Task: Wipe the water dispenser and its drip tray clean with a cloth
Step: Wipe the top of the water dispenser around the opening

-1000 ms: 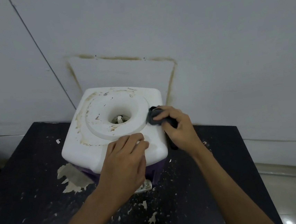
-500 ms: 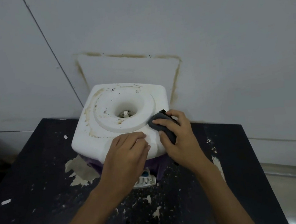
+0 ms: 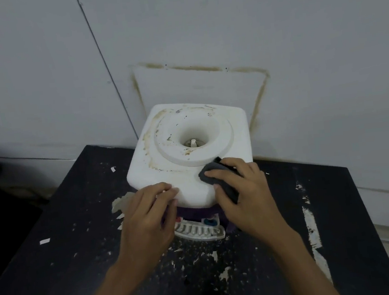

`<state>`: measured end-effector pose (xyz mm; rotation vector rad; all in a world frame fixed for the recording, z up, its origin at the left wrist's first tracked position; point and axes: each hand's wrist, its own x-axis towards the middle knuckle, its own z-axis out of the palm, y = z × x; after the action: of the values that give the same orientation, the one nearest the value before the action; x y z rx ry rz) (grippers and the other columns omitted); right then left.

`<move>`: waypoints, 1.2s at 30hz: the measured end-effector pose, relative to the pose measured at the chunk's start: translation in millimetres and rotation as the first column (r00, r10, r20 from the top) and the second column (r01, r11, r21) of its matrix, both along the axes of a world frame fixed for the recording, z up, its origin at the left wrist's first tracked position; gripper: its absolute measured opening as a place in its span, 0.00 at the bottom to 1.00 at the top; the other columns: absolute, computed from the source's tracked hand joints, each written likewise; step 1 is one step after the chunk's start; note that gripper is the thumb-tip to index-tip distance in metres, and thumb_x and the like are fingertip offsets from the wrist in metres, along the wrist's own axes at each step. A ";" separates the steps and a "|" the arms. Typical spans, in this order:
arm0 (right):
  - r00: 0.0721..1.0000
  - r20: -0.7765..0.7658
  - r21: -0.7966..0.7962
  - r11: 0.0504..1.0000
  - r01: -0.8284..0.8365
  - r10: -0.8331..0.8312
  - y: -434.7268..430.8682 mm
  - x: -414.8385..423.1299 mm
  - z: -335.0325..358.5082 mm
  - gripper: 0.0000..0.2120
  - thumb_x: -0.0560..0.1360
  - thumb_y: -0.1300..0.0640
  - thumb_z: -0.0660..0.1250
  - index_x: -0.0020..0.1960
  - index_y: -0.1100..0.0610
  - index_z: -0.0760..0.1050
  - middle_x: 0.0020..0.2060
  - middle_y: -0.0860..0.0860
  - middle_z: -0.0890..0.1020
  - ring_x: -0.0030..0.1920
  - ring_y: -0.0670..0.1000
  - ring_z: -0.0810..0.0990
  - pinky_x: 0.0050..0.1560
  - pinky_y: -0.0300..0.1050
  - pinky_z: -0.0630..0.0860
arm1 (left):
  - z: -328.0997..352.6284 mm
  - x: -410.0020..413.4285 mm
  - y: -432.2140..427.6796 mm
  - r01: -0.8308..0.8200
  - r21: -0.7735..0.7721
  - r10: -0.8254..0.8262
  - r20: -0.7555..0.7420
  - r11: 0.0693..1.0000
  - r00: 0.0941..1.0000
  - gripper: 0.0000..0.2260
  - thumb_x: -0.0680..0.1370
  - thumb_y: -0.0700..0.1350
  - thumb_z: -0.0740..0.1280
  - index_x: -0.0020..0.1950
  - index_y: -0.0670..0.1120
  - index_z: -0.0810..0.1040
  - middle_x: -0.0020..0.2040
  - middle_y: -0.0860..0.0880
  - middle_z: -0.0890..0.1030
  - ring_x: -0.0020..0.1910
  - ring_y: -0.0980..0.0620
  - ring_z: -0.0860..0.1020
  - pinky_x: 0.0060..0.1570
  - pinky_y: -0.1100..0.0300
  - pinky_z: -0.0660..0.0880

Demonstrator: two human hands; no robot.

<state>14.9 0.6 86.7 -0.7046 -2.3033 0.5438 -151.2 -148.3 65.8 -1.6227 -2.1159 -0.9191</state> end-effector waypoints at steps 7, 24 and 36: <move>0.999 0.027 0.119 0.992 0.030 -0.033 -30.7 -26.5 -5.3 0.14 0.77 0.54 0.66 0.62 0.46 0.80 0.64 0.45 0.76 0.57 0.53 0.73 0.50 0.51 0.70 | -0.5 -14.2 -4.0 0.139 0.026 -0.138 -0.030 0.990 0.990 0.10 0.78 0.40 0.71 0.57 0.41 0.85 0.54 0.47 0.84 0.54 0.50 0.80 0.58 0.60 0.74; 0.930 -0.035 0.043 0.930 0.366 -0.365 -67.4 -90.7 0.1 0.12 0.75 0.58 0.68 0.57 0.48 0.81 0.60 0.44 0.77 0.55 0.51 0.71 0.53 0.51 0.70 | -4.4 -112.9 -10.5 0.295 0.069 -0.298 0.041 0.953 0.954 0.06 0.77 0.41 0.71 0.51 0.40 0.85 0.56 0.46 0.82 0.56 0.48 0.81 0.51 0.49 0.77; 0.930 0.045 0.068 0.930 0.361 -0.365 -89.1 -139.1 4.2 0.12 0.77 0.56 0.66 0.59 0.47 0.79 0.63 0.43 0.76 0.57 0.51 0.72 0.55 0.50 0.70 | 0.2 -142.9 -4.9 0.457 0.141 -0.476 0.149 0.878 0.867 0.10 0.79 0.43 0.67 0.50 0.39 0.86 0.47 0.47 0.83 0.48 0.51 0.81 0.49 0.56 0.80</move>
<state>-124.2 -88.5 90.9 -1.0995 -2.1556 0.2854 -294.1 -153.2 66.0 -2.1160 -1.7646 -1.3418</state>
